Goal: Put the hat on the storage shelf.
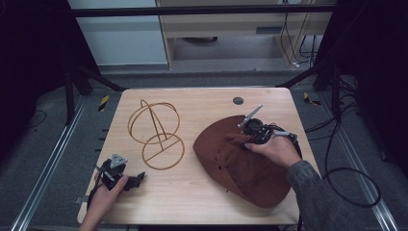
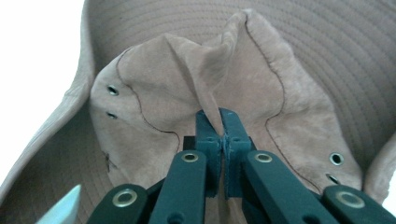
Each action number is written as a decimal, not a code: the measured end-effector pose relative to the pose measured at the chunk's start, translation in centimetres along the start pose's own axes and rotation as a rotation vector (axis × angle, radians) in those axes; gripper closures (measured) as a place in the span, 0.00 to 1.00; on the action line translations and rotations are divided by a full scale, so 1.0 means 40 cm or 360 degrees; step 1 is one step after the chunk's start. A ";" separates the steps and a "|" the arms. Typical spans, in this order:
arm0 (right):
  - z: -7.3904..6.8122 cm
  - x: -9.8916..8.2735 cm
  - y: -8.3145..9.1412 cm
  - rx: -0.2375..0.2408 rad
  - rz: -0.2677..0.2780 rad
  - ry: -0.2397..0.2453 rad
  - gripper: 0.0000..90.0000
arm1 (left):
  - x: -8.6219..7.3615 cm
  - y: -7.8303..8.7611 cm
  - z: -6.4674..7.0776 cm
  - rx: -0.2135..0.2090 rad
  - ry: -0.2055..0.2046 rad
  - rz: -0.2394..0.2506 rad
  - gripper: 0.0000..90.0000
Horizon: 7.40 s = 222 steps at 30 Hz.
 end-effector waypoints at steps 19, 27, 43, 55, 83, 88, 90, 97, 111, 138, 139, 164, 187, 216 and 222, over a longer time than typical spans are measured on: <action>-0.005 0.009 0.126 -0.0041 0.0351 -0.0072 0.99 | 0.000 0.000 0.000 0.0000 -0.0004 -0.0001 0.00; -0.017 0.000 0.133 -0.0042 0.0407 -0.0093 0.99 | 0.000 0.000 0.000 -0.0001 -0.0003 -0.0002 0.00; -0.037 -0.007 0.202 -0.0035 0.0527 -0.0104 0.99 | 0.000 -0.001 0.002 0.0000 0.0006 0.0006 0.00; -0.041 -0.007 0.237 -0.0045 0.0570 -0.0103 0.99 | 0.000 0.000 0.002 0.0001 0.0003 0.0003 0.00; -0.072 -0.011 0.324 -0.0021 0.0734 -0.0115 0.99 | 0.000 -0.001 0.002 -0.0001 0.0006 0.0002 0.00; -0.077 -0.005 0.337 -0.0023 0.0761 -0.0112 0.99 | 0.000 0.000 0.002 0.0000 0.0004 0.0002 0.00; -0.080 -0.001 0.342 -0.0024 0.0771 -0.0109 0.99 | 0.000 0.000 0.002 -0.0001 0.0003 0.0002 0.00; -0.085 0.025 0.364 -0.0019 0.0841 -0.0128 0.99 | 0.000 -0.001 0.002 -0.0003 0.0006 0.0005 0.00; -0.110 0.094 0.388 -0.0025 0.0955 -0.0141 0.99 | 0.000 -0.001 0.002 -0.0001 0.0003 0.0002 0.00; -0.151 0.234 0.382 -0.0027 0.1002 -0.0125 0.99 | 0.000 0.000 0.002 0.0003 0.0000 0.0001 0.00; -0.152 0.236 0.382 -0.0028 0.1003 -0.0123 0.99 | 0.000 -0.001 0.002 0.0002 0.0005 0.0009 0.00; -0.216 0.397 0.371 0.0009 0.1013 -0.0040 0.99 | 0.002 -0.001 0.002 0.0003 -0.0003 -0.0004 0.00; -0.240 0.497 0.343 0.0033 0.1000 -0.0025 0.99 | 0.002 -0.001 0.002 -0.0002 0.0002 -0.0003 0.00; -0.277 0.590 0.249 0.0067 0.0898 0.0005 0.99 | 0.002 0.000 0.002 -0.0010 -0.0004 -0.0009 0.00; -0.276 0.603 0.241 0.0070 0.0888 -0.0001 0.99 | 0.002 0.001 0.000 -0.0014 -0.0018 -0.0025 0.00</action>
Point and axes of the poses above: each handheld gripper's, and its own axes: y roughly backward along the jaws, x roughly out of its top, z roughly to its right, the point moved 1 cm from there along -y, roughly forward along the jaws, and after that the axes turned 12 degrees about -x, right-handed, at the moved point
